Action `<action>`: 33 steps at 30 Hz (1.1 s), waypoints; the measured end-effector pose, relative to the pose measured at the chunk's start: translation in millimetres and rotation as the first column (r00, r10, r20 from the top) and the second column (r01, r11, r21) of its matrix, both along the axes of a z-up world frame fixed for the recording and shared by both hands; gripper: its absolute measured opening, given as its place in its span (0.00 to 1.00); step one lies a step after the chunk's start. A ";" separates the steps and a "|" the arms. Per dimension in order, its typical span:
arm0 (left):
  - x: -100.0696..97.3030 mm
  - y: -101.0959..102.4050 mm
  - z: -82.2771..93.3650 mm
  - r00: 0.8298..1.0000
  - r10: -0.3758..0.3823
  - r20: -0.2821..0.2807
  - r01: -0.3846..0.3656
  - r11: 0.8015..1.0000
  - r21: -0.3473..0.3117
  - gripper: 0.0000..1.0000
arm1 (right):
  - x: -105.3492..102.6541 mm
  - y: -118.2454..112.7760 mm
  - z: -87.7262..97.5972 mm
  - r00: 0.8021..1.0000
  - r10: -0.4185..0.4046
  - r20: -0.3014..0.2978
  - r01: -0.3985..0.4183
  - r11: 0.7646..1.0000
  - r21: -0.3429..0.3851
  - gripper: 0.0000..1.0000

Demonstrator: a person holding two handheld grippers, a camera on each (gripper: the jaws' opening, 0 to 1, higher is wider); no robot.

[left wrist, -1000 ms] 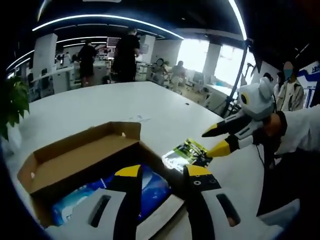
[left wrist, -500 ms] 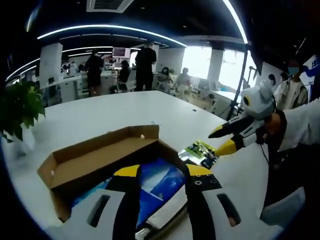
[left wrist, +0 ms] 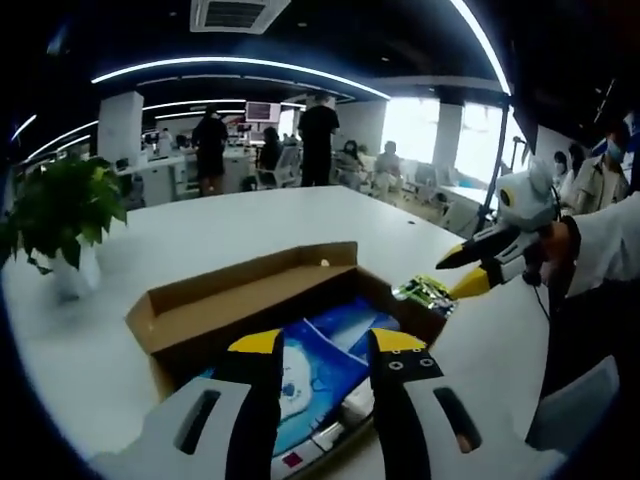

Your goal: Operate the shoe box by opening the lid, removing the specified soft item, and placing it in the target area until the item is outside and the box remains undamaged.

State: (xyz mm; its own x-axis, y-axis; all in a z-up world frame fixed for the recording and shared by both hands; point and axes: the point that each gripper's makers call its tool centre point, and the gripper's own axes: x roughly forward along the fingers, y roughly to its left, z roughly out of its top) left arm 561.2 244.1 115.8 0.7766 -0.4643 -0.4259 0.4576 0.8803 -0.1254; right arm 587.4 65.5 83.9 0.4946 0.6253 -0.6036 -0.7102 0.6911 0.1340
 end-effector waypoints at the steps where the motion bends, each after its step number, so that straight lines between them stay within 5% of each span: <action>1: -0.6 2.4 -0.2 1.000 0.003 0.000 -0.003 1.000 0.001 0.33 | -0.3 2.1 0.5 1.000 0.002 0.001 -0.002 1.000 0.001 0.45; 23: -18.9 50.0 -8.2 0.998 0.062 -0.011 -0.062 0.998 -0.004 0.36 | -9.4 44.8 6.5 0.999 0.042 0.018 -0.042 0.999 0.006 0.44; 33: -29.6 67.8 -22.2 0.992 0.112 -0.062 -0.112 0.994 0.001 0.36 | -7.7 52.9 4.1 0.998 0.057 0.015 -0.057 0.998 0.004 0.44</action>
